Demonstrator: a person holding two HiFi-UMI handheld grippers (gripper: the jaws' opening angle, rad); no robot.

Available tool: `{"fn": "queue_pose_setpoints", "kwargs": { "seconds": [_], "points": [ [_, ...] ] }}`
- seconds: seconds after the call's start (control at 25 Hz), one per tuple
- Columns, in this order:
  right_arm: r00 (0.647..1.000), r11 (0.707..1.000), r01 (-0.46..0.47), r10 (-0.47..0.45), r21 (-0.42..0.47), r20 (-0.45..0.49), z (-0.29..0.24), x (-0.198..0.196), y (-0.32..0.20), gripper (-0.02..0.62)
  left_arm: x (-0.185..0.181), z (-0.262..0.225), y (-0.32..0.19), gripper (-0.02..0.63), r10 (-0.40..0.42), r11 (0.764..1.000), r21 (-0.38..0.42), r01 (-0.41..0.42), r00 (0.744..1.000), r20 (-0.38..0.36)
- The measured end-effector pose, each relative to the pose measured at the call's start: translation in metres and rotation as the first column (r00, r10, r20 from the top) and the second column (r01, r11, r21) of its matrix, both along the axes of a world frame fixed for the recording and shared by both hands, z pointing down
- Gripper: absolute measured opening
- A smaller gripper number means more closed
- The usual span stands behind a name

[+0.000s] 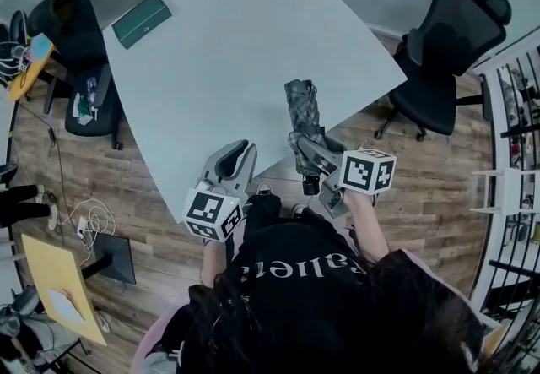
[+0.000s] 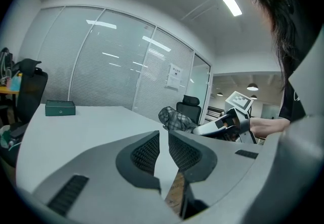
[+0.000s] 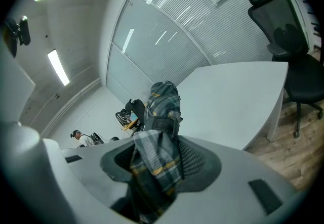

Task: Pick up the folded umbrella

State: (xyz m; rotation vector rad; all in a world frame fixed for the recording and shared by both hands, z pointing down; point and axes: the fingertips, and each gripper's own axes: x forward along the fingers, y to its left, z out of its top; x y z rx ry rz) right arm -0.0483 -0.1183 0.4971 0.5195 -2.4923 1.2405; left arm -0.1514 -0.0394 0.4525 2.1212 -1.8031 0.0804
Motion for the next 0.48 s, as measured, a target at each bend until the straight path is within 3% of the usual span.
{"fn": "queue_pose_setpoints", "kwargs": {
  "seconds": [0.48],
  "points": [
    [0.996,0.996,0.088,-0.088,0.005,0.013,0.000,0.066,0.040,0.196,0.076,-0.003,0.043,0.072,-0.076,0.997,-0.018,0.076,0.997,0.012]
  ]
}}
